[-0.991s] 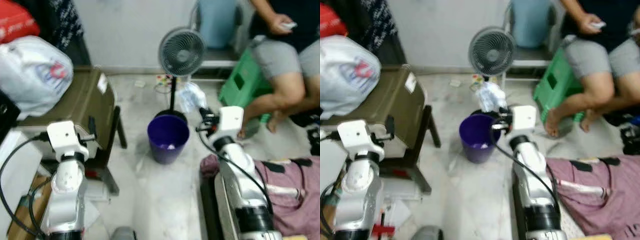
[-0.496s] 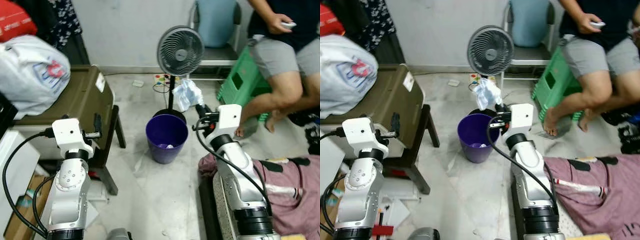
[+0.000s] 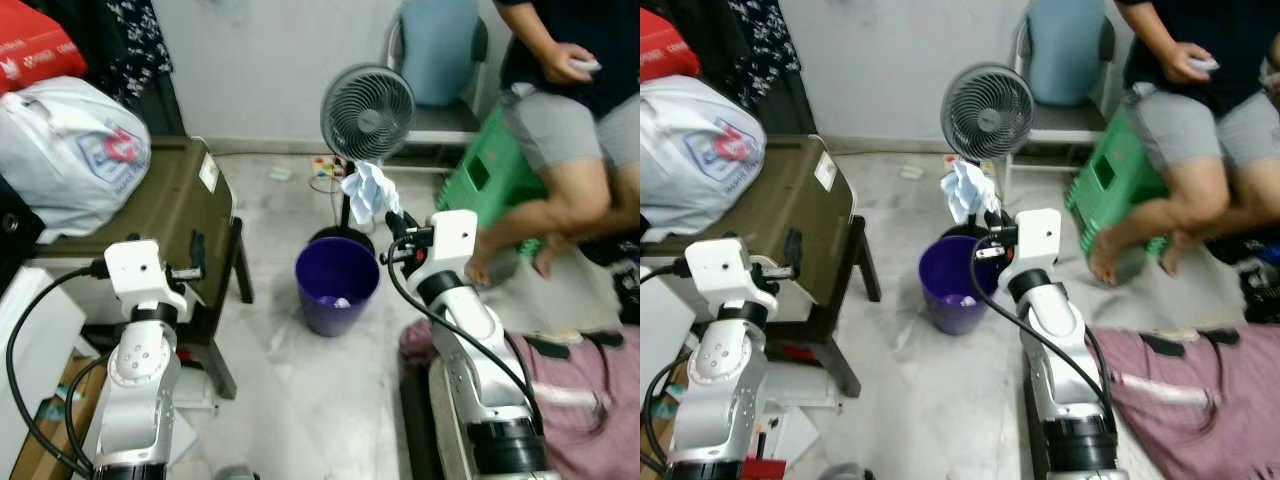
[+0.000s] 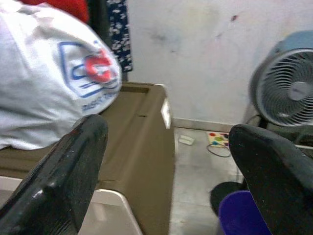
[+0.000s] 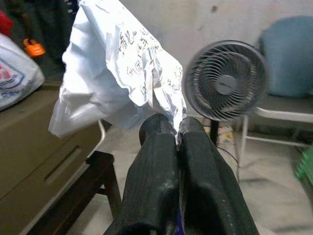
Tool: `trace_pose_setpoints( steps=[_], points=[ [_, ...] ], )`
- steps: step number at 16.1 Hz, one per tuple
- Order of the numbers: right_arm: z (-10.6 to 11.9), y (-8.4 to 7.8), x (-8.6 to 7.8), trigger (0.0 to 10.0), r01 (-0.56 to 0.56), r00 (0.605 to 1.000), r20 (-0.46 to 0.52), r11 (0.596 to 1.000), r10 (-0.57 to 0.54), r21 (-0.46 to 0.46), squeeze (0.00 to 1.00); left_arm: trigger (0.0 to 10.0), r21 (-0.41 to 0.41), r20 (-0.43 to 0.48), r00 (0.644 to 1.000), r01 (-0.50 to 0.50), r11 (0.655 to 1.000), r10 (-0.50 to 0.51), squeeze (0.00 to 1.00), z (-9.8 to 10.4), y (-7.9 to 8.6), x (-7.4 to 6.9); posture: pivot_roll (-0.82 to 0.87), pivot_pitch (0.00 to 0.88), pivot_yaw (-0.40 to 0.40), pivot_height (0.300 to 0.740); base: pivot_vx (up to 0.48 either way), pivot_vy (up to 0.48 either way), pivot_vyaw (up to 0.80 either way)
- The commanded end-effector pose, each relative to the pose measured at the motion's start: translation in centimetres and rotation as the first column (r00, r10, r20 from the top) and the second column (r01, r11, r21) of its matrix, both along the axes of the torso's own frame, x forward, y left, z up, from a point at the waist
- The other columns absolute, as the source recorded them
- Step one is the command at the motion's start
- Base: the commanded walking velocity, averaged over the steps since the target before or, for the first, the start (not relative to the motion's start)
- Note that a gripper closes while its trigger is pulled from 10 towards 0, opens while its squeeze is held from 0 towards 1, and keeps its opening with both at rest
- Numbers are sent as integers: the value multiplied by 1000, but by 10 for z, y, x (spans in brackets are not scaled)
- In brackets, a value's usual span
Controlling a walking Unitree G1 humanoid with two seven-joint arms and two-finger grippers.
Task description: Clean up the room
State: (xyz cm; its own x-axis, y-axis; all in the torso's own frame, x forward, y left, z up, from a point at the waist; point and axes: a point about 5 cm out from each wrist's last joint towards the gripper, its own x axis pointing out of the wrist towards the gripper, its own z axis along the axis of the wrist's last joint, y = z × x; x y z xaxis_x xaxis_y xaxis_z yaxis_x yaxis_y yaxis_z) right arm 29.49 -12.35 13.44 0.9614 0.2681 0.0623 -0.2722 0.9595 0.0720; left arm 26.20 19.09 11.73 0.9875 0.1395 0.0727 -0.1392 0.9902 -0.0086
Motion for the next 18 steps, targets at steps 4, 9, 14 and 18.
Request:
trace_pose_setpoints(
  steps=[4, 9, 14, 18],
  points=[
    [5, 3, 2, 10000, -16, 1000, 14, 1000, 16, 5, 0, 10000, 2, 9, 1000, -5, 1000, 5, 0, 3, 2, 1, -59, 2, -35, 740, 314, 0, 502],
    [5, 5, 3, 10000, -20, 1000, 12, 1000, 20, 9, 0, 10000, 7, 9, 1000, -3, 1000, 3, 0, 4, 3, 1, -57, 0, -34, 740, 317, 0, 288],
    [6, 8, 6, 10000, -31, 999, 21, 1000, 30, 7, 0, 10000, 10, 10, 1000, 1, 1000, -1, 0, 4, 1, 3, -52, 0, -37, 740, 315, 0, 0],
    [6, 9, 8, 10000, -31, 999, 19, 999, 30, 10, 0, 10000, 9, 12, 1000, 2, 1000, -2, 0, 4, 1, 4, -52, 0, -37, 740, 318, 0, 0]
  ],
)
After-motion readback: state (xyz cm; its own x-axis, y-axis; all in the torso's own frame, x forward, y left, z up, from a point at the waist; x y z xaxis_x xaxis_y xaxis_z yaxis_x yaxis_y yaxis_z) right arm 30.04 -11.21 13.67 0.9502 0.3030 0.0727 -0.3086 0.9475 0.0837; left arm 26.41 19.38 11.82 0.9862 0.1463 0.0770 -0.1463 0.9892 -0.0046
